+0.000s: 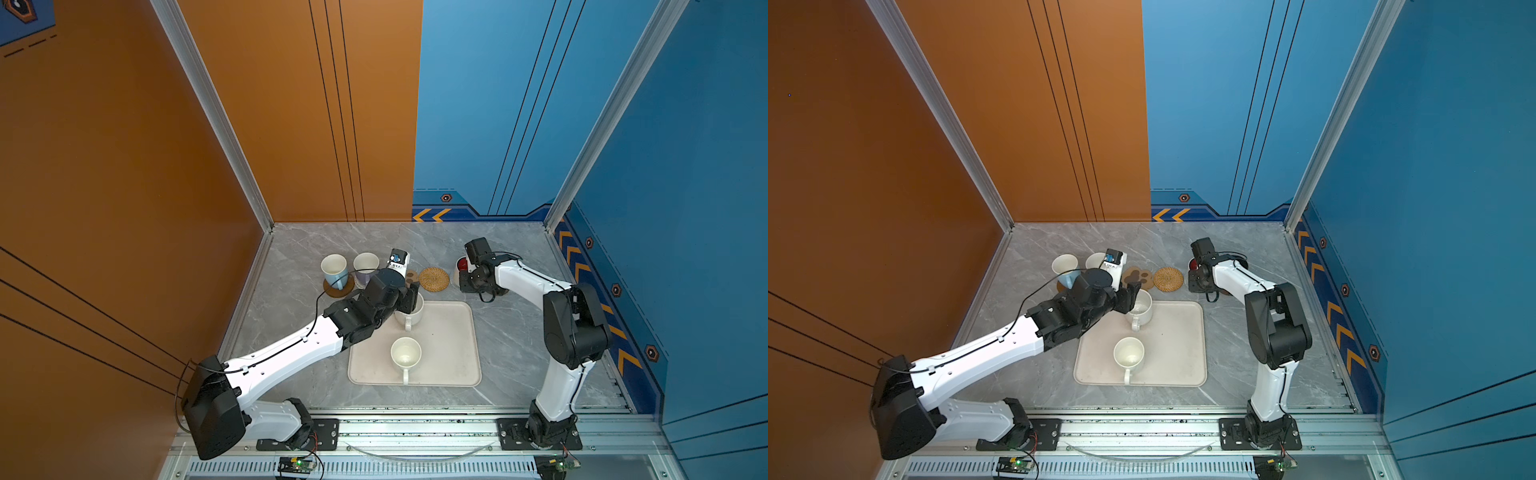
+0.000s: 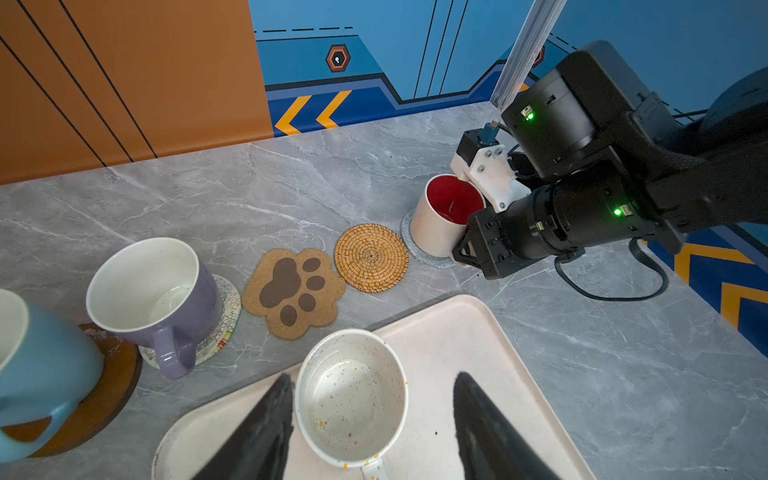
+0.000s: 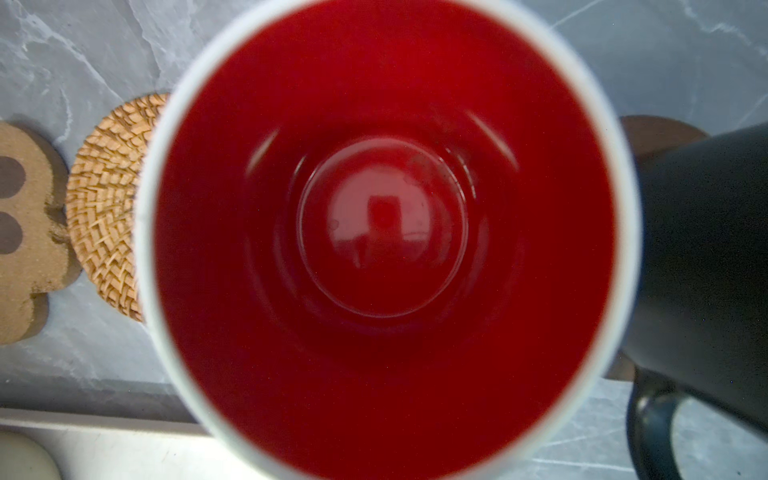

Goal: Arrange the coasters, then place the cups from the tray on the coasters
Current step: 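Open the right gripper to release the red-lined mug on the coaster, then raise the right gripper while the left gripper moves toward the plain white mug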

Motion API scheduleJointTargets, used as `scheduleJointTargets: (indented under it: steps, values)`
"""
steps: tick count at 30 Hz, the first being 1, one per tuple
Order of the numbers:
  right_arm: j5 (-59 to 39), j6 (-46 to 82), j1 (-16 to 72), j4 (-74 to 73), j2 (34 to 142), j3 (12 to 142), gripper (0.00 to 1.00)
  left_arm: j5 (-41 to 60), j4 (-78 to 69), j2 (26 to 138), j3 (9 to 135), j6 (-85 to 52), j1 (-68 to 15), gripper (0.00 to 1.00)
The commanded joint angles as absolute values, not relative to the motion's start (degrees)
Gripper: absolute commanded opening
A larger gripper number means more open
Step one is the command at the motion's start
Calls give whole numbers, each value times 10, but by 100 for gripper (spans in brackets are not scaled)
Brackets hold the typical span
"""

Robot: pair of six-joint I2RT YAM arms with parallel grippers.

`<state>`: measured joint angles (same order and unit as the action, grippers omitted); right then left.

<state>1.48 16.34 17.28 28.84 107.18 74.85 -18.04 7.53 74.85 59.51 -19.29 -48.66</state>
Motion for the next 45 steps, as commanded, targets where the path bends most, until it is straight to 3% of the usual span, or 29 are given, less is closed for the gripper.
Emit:
scheduleJointTargets:
  steps: [1,20,31,45]
  values:
    - [7,166,171,264,1072,753,17,-193,90,748,606,-195,-487,62]
    - [12,180,183,274,1022,723,50,-193,100,743,608,-189,-487,62]
    - [115,212,240,331,891,692,61,-171,191,712,619,-185,-504,63]
    - [116,272,283,280,801,720,65,-165,431,649,631,-266,-637,63]
